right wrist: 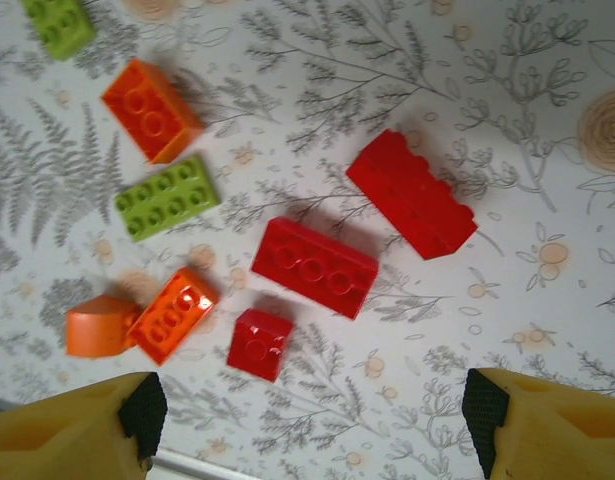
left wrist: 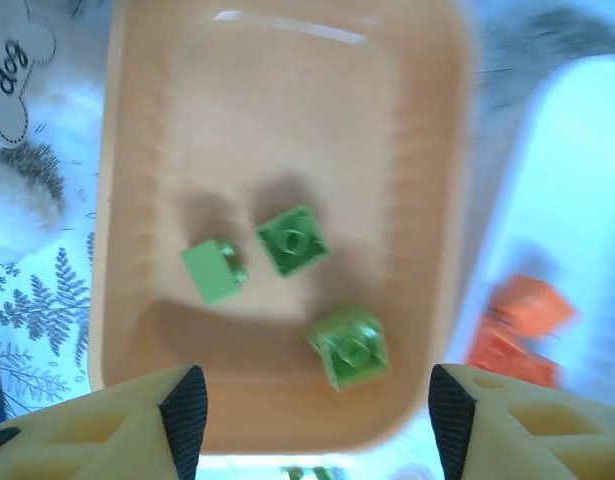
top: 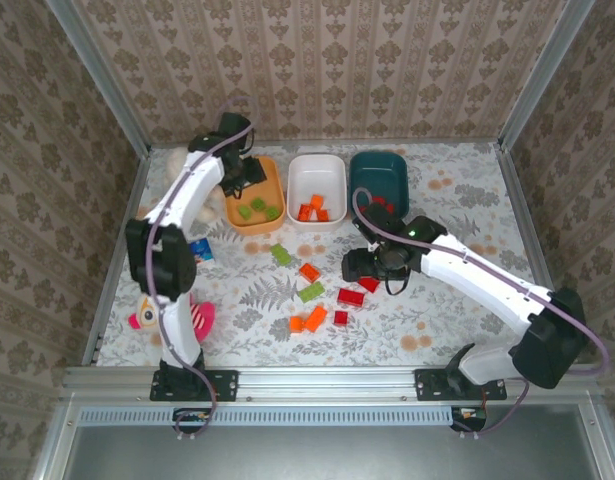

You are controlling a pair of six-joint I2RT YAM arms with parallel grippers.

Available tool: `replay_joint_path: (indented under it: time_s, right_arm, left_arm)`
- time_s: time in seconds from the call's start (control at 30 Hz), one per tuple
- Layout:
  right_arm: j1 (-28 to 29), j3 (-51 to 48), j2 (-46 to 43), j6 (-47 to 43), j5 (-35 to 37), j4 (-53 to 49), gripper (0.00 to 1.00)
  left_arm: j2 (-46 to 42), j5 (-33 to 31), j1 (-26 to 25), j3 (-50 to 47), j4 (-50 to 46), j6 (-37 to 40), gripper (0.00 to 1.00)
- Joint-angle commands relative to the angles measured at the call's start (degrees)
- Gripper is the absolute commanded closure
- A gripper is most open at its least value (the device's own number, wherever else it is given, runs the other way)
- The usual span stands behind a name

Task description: Sort the legos into containers by color

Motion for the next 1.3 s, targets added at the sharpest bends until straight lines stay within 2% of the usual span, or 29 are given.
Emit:
replay_joint_path:
  time_s: [0.0,0.03,0.1,0.27,0.33,0.5,0.67,0.97,1.27]
  right_arm:
    - [-1.7,0.7,4.7,-5.7,2.4,-2.2,0.19]
    - [-2.0,1.2,6.8,-7.3,3.0,-2.7,0.2]
    - [-2.4,1.7,10.2,-10.4,4.5,-3.2,0.21]
    - [-3.9,2.9,16.0,-15.8,4.7,-2.1,0.27]
    - [-4.2,3.7,18.0,-17.1,3.9,-1.5,0.28]
    - [-5.4,5.5,22.4,-18.0,3.2,0.0,0.31]
    - [-6.0,7.3,26.5,-18.9,-0.1,1.3,0.38]
    - [-6.3,6.8,30.0,-17.9,-0.9,2.7,0.46]
    - [-6.7,6.6,29.3,-18.1,0.7,4.2,0.68]
  left_arm:
    - [-11.0,4.6,-1.5,-7.3,5.3,-0.7,0.29]
    - [-14.5,5.2,-2.1,-10.9,7.5,-1.3,0.24]
    - [-20.4,6.3,-3.4,-16.7,10.5,-1.9,0.2]
    - [-32.4,8.2,-6.7,-28.5,13.1,-4.6,0.23]
    - [-36.4,7.8,-9.9,-32.3,13.2,-6.0,0.24]
    - [-42.3,6.7,-12.4,-38.2,12.0,-9.4,0.26]
    - [-44.9,6.1,-13.8,-39.4,11.7,-10.6,0.27]
    - [-44.7,5.9,-14.7,-39.1,11.3,-10.7,0.28]
    - [-44.3,5.0,-16.0,-39.4,12.3,-11.0,0.29]
